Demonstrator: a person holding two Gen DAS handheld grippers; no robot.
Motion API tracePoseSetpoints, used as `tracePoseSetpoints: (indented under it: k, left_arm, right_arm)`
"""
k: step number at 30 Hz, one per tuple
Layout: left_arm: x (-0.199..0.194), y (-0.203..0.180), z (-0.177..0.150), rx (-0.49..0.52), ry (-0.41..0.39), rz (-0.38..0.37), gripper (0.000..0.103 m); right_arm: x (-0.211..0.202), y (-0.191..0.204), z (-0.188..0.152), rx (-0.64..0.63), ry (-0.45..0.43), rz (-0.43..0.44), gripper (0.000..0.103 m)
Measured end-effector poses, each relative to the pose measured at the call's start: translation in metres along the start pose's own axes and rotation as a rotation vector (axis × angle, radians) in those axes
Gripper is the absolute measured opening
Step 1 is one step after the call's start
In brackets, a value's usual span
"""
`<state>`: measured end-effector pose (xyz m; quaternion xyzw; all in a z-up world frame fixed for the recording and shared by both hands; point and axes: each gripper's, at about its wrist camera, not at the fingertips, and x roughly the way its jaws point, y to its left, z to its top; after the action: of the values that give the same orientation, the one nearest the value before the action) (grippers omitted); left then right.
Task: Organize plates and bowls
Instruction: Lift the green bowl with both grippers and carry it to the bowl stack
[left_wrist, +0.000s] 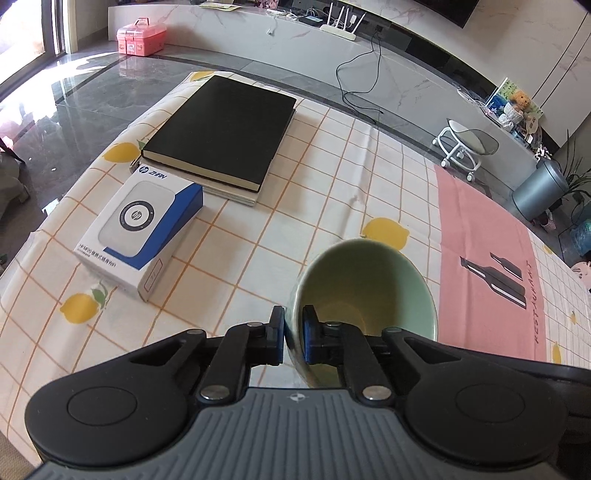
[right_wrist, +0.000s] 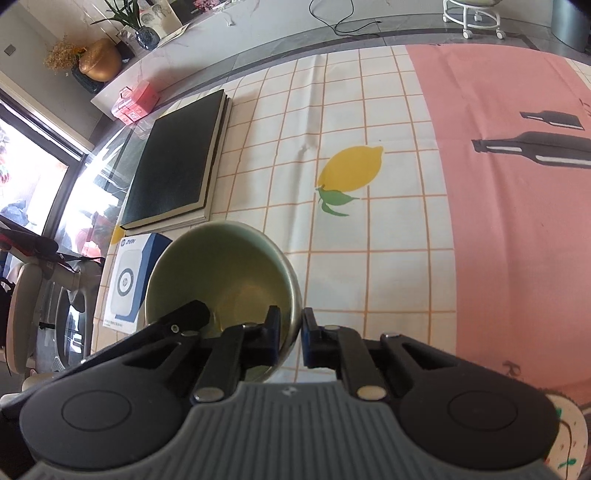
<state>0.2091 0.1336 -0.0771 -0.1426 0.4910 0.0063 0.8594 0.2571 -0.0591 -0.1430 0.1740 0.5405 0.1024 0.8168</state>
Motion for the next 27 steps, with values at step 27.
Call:
tracePoseSetpoints:
  k: [27]
  left_arm:
    - [-0.11, -0.216, -0.108, 0.244, 0.027, -0.235, 0.011]
  right_arm:
    - [-0.264, -0.176, -0.092, 0.19, -0.228, -0.056, 0.008]
